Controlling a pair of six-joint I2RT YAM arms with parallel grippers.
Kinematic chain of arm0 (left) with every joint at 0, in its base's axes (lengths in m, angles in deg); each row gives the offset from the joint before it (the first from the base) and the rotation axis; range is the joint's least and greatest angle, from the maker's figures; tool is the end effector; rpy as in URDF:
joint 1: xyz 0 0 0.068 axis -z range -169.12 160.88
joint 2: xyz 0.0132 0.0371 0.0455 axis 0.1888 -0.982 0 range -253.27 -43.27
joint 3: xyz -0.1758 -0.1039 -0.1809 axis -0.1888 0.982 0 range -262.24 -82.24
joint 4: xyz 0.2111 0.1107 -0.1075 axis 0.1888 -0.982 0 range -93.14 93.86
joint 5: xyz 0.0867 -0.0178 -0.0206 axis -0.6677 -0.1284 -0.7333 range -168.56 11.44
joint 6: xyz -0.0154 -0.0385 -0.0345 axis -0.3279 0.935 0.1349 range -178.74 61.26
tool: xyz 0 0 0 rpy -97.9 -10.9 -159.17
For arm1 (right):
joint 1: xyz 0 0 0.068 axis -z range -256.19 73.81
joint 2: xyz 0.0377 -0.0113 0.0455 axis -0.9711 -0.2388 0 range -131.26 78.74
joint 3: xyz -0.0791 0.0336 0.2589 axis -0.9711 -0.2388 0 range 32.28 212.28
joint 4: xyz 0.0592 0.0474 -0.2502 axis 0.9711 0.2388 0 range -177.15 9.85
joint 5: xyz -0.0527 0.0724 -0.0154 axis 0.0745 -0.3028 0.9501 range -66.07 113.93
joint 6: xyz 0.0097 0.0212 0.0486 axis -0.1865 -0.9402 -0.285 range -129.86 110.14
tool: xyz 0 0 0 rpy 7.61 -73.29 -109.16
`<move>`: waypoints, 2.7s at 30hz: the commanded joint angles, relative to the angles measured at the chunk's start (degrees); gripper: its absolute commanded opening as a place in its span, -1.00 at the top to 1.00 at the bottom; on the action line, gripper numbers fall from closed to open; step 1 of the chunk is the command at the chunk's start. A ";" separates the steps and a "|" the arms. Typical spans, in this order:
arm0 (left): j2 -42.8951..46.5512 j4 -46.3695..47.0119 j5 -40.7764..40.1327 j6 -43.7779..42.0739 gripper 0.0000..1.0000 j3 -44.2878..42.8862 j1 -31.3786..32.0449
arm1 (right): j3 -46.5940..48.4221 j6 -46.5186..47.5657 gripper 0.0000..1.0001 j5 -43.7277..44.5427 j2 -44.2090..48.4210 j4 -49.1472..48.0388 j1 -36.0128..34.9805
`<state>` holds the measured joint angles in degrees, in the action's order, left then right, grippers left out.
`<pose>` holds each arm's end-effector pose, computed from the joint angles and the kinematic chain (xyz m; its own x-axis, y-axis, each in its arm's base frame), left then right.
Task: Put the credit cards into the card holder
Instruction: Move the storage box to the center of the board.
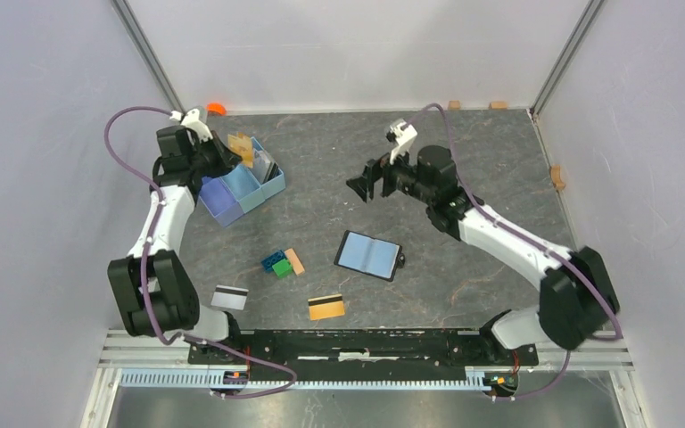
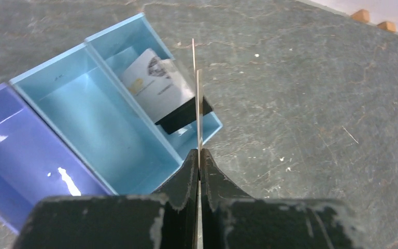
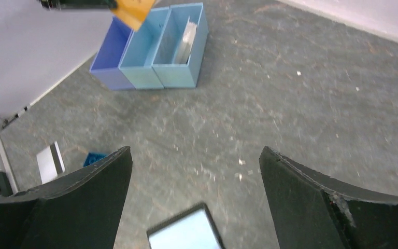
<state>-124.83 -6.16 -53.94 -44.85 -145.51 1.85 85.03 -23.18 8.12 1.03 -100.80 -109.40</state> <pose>0.3246 0.0367 0.3042 -0.5074 -0.3016 -0.8072 0.1005 0.9096 -0.4031 0.2601 0.1820 0.3012 -0.3326 0.0472 -0.9419 -0.6926 0.6657 0.2779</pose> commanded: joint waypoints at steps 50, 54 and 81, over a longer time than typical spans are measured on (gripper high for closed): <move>-1.92 -4.19 3.66 3.87 0.95 -2.74 -8.32 | 66.64 -4.43 0.00 19.03 -69.53 -0.59 -12.40; -1.93 -4.63 4.22 3.11 0.96 -3.08 -7.85 | 64.96 -2.87 0.14 21.05 -67.16 1.39 -12.41; -4.52 -10.64 15.01 -3.44 0.96 -6.76 1.58 | 29.42 2.06 0.41 29.32 -36.08 7.42 -6.66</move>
<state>-128.89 -16.22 -45.32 -45.20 -149.22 2.50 118.89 -22.53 39.39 -42.34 -93.76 -119.28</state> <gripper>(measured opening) 0.044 0.282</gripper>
